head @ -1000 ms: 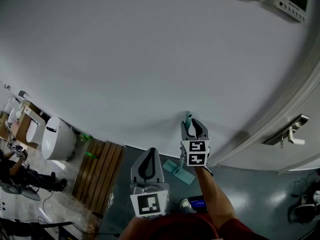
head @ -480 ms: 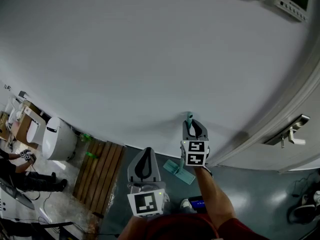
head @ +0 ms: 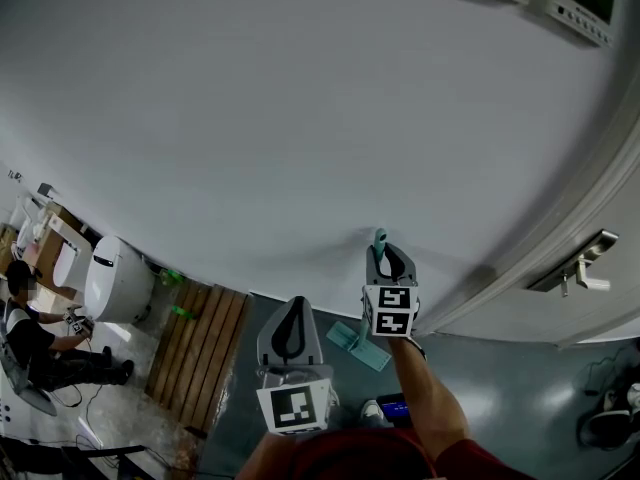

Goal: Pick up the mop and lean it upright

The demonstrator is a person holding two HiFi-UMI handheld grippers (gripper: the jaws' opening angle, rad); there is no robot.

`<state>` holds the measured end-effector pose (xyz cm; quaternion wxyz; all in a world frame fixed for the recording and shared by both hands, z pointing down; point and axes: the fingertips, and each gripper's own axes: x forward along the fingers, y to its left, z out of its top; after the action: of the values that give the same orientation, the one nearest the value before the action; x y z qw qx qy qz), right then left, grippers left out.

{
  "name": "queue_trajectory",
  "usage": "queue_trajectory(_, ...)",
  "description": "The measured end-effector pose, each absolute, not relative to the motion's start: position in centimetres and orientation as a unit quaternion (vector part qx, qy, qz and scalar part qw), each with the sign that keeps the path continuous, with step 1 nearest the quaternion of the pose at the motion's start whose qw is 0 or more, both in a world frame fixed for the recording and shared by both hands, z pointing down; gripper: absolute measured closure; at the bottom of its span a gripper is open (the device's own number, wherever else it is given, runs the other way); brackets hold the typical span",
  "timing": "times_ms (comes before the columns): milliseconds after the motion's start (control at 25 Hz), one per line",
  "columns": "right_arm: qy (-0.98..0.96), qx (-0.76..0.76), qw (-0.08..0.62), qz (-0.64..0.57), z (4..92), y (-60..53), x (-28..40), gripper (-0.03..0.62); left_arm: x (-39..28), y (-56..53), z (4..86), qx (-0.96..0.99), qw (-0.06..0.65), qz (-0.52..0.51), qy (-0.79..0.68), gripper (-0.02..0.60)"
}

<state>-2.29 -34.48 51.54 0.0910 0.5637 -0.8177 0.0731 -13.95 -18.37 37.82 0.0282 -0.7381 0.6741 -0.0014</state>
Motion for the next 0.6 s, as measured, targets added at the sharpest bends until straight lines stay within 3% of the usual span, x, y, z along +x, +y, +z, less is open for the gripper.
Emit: queue_trajectory(600, -0.829, 0.551, 0.078, 0.046, 50.7, -28.7, -2.1, 0.484, -14.0, -18.4, 38.0, -0.736, 0.02, 0.009, 0.677, 0.568)
